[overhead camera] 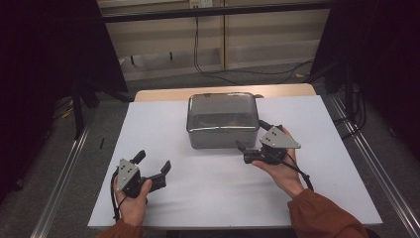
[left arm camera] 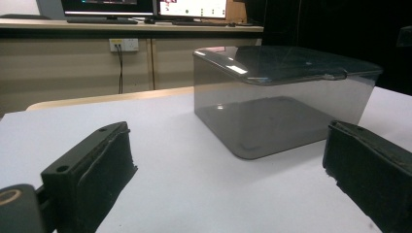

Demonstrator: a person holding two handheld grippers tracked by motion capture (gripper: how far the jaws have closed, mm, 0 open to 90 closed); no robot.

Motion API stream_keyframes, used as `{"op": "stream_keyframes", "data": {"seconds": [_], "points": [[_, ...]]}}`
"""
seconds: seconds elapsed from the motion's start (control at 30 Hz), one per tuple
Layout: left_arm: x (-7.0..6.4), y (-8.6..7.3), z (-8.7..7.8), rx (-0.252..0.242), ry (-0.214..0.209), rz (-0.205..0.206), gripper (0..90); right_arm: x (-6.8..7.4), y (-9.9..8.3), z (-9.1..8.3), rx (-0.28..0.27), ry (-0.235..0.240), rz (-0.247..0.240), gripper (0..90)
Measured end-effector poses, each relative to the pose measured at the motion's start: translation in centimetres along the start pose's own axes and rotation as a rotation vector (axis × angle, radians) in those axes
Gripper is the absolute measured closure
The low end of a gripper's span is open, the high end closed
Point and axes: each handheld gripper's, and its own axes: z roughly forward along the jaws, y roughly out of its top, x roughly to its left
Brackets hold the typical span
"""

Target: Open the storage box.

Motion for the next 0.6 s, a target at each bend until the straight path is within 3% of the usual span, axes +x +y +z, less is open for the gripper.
{"op": "stream_keyframes", "data": {"seconds": [0.1, 0.3, 0.33, 0.37, 0.43, 0.5, 0.57, 0.6], "points": [[0.0, 0.0, 0.0, -0.001, 0.002, 0.003, 3.8, 0.2, 0.2, 0.2, 0.003, 0.002, -0.033, 3.8], [0.1, 0.0, 0.0, 0.001, 0.004, -0.003, 3.8, 1.1, 0.6, 0.7, 0.018, 0.001, -0.162, 4.1], [0.1, 0.0, 0.0, 0.001, 0.004, -0.003, 3.8, 1.1, 0.6, 0.7, 0.018, 0.001, -0.162, 4.1], [0.0, 0.0, 0.0, 0.001, 0.004, -0.004, 3.8, 1.3, 0.7, 0.9, 0.02, -0.004, -0.209, 4.1], [0.0, 0.0, 0.0, 0.003, 0.004, 0.001, 3.8, 1.5, 0.8, 1.0, 0.022, -0.001, -0.226, 4.2], [0.1, 0.0, 0.0, 0.004, 0.005, 0.0, 3.8, 2.0, 1.0, 1.4, 0.016, 0.002, -0.288, 4.0], [0.1, 0.0, 0.0, 0.007, 0.008, 0.002, 3.8, 2.1, 1.0, 1.5, 0.016, -0.001, -0.297, 4.2], [0.1, 0.0, 0.0, 0.008, 0.008, 0.004, 3.8, 2.3, 1.0, 1.7, 0.019, -0.002, -0.331, 4.7]]}}
